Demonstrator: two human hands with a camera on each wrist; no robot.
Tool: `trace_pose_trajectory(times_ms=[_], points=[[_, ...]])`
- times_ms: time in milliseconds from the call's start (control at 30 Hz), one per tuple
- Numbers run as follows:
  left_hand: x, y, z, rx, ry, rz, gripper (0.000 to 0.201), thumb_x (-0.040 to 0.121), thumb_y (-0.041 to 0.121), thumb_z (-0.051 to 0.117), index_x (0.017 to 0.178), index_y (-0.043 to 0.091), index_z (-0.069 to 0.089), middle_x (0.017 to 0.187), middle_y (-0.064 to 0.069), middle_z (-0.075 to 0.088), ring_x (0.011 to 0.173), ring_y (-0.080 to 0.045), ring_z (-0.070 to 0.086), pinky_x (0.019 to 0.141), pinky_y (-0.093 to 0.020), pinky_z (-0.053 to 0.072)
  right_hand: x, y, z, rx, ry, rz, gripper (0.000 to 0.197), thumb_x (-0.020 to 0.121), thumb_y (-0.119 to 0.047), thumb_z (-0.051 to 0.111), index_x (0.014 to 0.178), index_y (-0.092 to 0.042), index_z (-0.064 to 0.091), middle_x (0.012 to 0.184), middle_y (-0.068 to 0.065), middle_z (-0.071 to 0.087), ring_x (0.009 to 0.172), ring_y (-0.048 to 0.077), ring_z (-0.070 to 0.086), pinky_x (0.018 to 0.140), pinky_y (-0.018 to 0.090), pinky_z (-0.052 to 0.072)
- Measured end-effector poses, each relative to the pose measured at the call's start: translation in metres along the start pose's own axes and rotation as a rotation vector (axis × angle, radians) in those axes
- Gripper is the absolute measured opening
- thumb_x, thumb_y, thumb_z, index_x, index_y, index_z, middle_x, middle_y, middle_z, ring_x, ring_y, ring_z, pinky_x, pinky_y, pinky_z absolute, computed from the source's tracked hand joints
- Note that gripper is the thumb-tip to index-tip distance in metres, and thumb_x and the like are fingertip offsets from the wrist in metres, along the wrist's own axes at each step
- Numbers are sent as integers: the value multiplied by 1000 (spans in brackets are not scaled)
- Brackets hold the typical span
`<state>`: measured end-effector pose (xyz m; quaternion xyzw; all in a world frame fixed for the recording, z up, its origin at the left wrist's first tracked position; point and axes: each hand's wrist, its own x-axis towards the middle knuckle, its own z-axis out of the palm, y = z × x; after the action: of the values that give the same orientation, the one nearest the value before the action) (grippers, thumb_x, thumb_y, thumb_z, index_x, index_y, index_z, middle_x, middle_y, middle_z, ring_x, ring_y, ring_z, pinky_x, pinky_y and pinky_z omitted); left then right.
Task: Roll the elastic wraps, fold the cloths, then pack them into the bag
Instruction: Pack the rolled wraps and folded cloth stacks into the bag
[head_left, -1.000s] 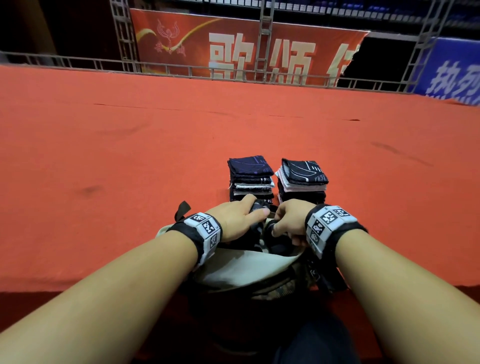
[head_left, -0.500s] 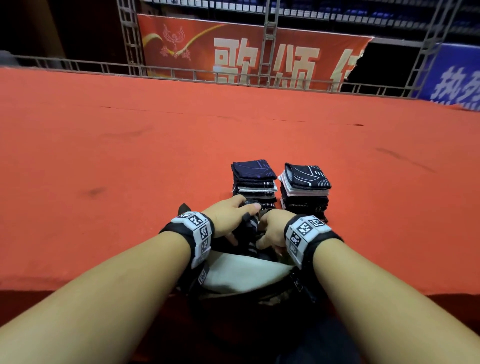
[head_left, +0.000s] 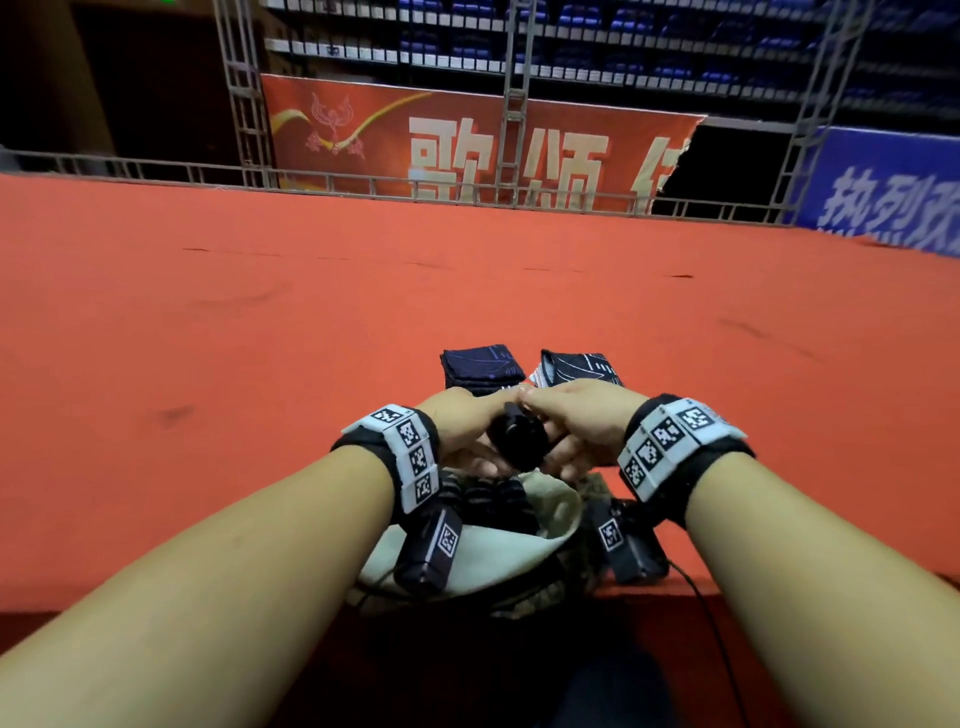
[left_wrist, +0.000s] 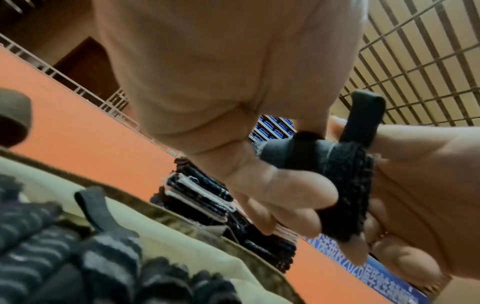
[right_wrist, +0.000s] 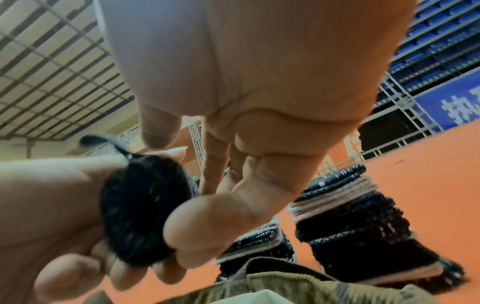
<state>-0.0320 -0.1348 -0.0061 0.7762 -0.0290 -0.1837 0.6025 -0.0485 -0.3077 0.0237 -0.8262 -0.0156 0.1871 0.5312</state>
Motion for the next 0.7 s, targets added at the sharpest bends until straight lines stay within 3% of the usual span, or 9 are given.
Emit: trace_pose_trajectory(times_ms=[100, 233, 333, 400, 467, 500, 567, 633, 700], points=[[2, 1, 18, -45, -5, 12, 76, 90, 71, 55, 113, 0, 67, 82, -17, 75, 69, -28, 74, 54, -29, 58, -11, 3, -4, -133, 29, -30, 46, 94, -51, 63, 110, -8, 66, 78, 15, 68, 49, 24, 63, 54, 35, 56], [-6, 7, 33, -152, -10, -2, 66, 101, 65, 37, 100, 2, 57, 93, -28, 67, 65, -35, 71, 51, -31, 56, -19, 10, -17, -181, 69, 9, 43, 86, -44, 75, 109, -9, 64, 59, 11, 67, 45, 29, 62, 57, 39, 59], [-7, 7, 37, -201, -17, 5, 57, 104, 58, 38, 106, 2, 52, 98, -32, 61, 62, -37, 70, 51, -37, 58, -16, 15, -23, -158, 92, 21, 38, 80, -35, 79, 110, -21, 62, 85, 16, 72, 54, 33, 67, 68, 57, 61], [-6, 7, 39, -215, -59, 5, 50, 106, 52, 38, 109, 4, 53, 86, -24, 65, 63, -37, 70, 58, -41, 61, -15, 19, -25, -154, 119, 3, 38, 77, -29, 78, 112, -29, 62, 103, 14, 71, 60, 31, 71, 68, 62, 60], [-8, 6, 40, -221, -112, 4, 46, 107, 49, 37, 113, 8, 57, 65, -11, 67, 67, -36, 69, 62, -39, 60, -16, 22, -26, -191, 146, -38, 34, 76, -28, 76, 107, -36, 65, 102, 10, 72, 65, 29, 72, 66, 60, 60], [-7, 5, 40, -223, -118, 9, 45, 107, 48, 37, 116, 9, 58, 64, -9, 68, 69, -35, 69, 63, -37, 60, -17, 22, -26, -205, 156, -56, 32, 76, -28, 75, 105, -36, 66, 100, 9, 73, 69, 31, 74, 66, 60, 60], [-3, 3, 37, -196, -62, 42, 37, 106, 42, 45, 119, 11, 61, 79, -11, 70, 74, -33, 69, 66, -35, 59, -18, 25, -29, -194, 172, -64, 33, 76, -27, 75, 107, -34, 65, 99, 11, 73, 74, 38, 74, 65, 61, 60], [2, -3, 30, 178, 48, 186, 22, 101, 34, 54, 111, 18, 66, 91, -4, 70, 79, -24, 67, 75, -34, 56, -18, 28, -33, -189, 180, -58, 40, 76, -26, 75, 114, -31, 62, 99, 11, 73, 74, 41, 74, 64, 60, 60], [3, -11, 23, 836, 89, 351, 17, 97, 34, 57, 106, 28, 70, 100, 7, 71, 92, -16, 66, 82, -29, 52, -16, 33, -36, -198, 194, -69, 45, 79, -22, 74, 121, -27, 59, 94, 11, 72, 70, 37, 74, 62, 56, 61]])
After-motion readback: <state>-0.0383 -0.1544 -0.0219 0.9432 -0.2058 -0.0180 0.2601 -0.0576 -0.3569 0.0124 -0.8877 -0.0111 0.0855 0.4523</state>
